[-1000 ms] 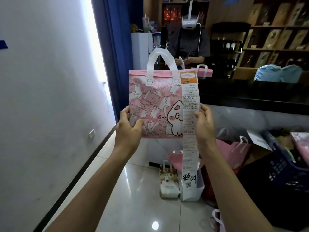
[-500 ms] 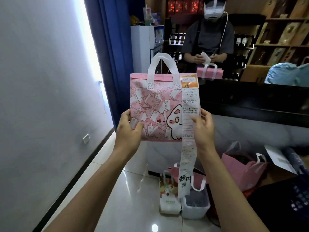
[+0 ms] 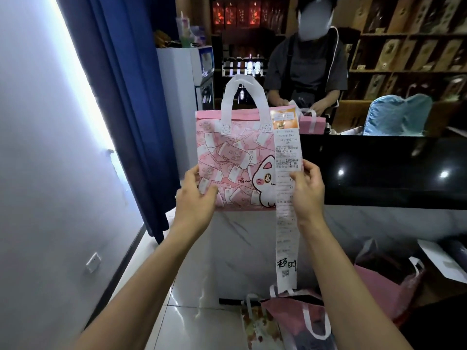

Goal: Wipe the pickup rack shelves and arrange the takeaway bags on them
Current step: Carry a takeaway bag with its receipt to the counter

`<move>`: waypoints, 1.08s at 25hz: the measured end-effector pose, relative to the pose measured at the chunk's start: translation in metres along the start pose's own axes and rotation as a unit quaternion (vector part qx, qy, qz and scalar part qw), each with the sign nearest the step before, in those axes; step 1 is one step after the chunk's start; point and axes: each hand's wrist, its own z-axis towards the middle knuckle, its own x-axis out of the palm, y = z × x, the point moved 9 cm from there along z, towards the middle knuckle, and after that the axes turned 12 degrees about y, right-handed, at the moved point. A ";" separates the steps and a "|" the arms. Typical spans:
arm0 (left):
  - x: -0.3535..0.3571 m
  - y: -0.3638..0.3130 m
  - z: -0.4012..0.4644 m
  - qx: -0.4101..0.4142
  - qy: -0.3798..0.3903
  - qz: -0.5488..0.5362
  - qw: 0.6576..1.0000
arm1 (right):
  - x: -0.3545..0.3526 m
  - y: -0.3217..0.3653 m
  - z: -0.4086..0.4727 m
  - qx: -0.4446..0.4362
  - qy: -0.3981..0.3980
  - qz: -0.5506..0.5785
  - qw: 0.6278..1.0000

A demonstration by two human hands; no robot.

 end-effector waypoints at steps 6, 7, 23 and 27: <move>0.010 0.021 0.082 -0.011 0.045 -0.015 0.999 | 0.013 -0.029 0.068 -0.004 -0.019 -0.015 1.000; 0.013 0.024 0.094 -0.016 0.052 -0.020 0.998 | 0.014 -0.034 0.079 -0.001 -0.016 -0.016 1.000; 0.049 0.073 0.239 -0.035 0.027 -0.023 0.999 | 0.034 -0.134 0.234 0.048 0.053 0.004 0.997; 0.053 0.083 0.258 -0.032 0.034 -0.018 0.999 | 0.035 -0.142 0.254 0.060 0.056 -0.011 0.997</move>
